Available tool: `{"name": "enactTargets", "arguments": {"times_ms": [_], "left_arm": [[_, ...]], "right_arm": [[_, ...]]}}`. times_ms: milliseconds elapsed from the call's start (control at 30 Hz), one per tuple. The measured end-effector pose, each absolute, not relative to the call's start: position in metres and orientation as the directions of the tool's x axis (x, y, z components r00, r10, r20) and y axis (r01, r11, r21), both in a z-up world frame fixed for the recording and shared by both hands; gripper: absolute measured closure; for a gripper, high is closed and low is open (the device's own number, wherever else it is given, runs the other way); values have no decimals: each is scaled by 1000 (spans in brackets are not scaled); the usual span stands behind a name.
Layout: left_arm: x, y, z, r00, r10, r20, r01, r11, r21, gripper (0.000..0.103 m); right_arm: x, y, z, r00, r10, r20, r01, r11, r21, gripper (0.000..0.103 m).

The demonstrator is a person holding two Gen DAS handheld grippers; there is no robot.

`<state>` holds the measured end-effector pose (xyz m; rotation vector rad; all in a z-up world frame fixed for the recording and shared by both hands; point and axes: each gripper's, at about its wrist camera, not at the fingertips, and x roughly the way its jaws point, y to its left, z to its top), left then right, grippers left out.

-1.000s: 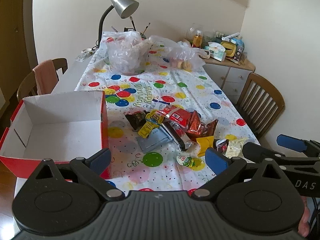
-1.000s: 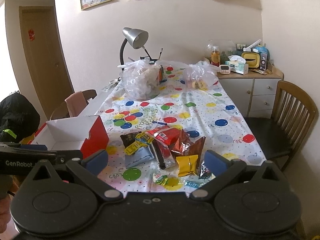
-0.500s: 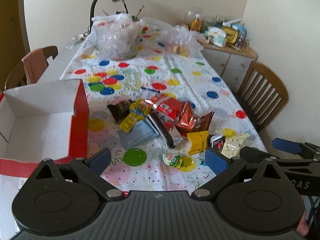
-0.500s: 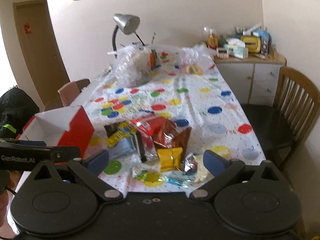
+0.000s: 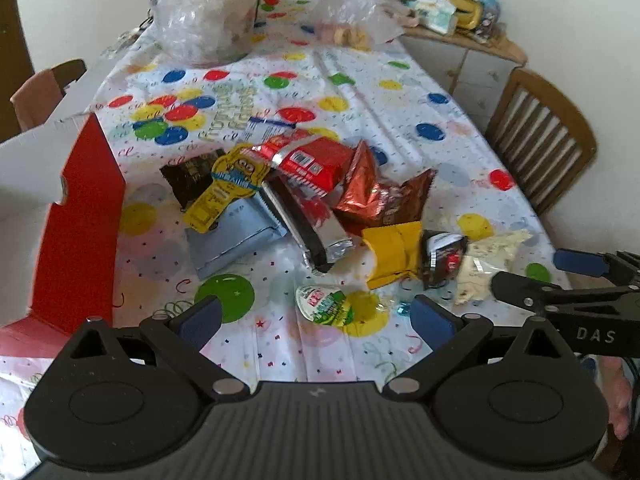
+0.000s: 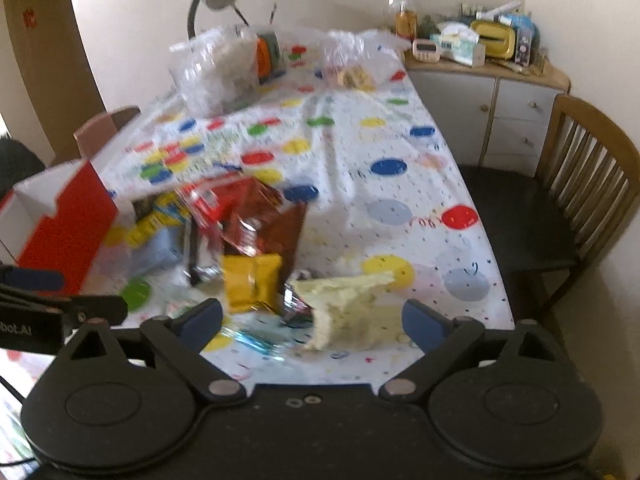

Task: Organize snacks
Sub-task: 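Grasp the pale yellow-green bag with the right tool while the left tool grasps the green-white bottle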

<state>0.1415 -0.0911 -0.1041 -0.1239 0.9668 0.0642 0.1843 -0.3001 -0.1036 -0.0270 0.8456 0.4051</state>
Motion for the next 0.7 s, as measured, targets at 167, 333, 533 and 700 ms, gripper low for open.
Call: {"name": "enactTargets", "arguments": {"times_ms": [167,333,533,700], "left_arm": [[160,-93,-128,529,18,-848,-126,990,-57,3],[171,-90,-145,500,13,-866,-143,987,-67,7],[186,-87,-159,438,-16,-899,-153,984,-91,26],[191,-87,-165,410,-38,-911,-154,982,-110,47]], "right_arm": [[204,-305,-124,560,325,-762,-366,922,125,14],[216,-304,-141,526,321,-788,-389,914,113,24],[222,-303,-148,497,339,-799,-415,901,124,30],[225,-301,-150,485,351,-801,-432,893,129,34]]}}
